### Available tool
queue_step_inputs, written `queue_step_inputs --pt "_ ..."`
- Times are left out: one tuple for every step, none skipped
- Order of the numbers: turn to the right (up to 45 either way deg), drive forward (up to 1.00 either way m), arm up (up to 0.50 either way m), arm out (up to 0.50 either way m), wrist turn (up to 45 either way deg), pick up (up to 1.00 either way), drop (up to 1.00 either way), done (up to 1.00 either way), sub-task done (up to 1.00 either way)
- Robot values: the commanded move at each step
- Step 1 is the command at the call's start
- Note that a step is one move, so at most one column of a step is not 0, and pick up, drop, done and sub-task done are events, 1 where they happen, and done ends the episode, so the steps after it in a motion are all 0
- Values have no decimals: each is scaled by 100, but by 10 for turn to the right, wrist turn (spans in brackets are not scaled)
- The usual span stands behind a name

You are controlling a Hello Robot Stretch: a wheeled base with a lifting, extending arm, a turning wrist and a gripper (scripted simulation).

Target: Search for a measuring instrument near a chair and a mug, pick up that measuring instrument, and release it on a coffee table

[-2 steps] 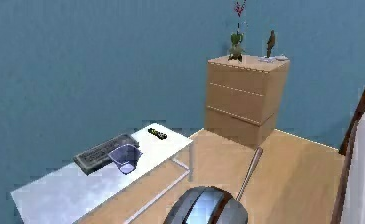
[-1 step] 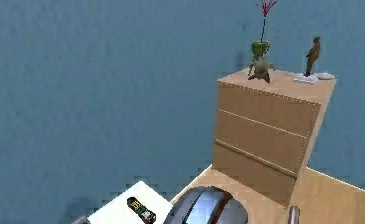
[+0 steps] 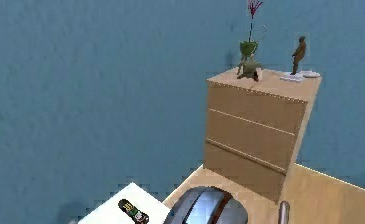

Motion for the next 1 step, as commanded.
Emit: queue_step_inputs --pt "30 0 0 0 0 0 0 0 0"
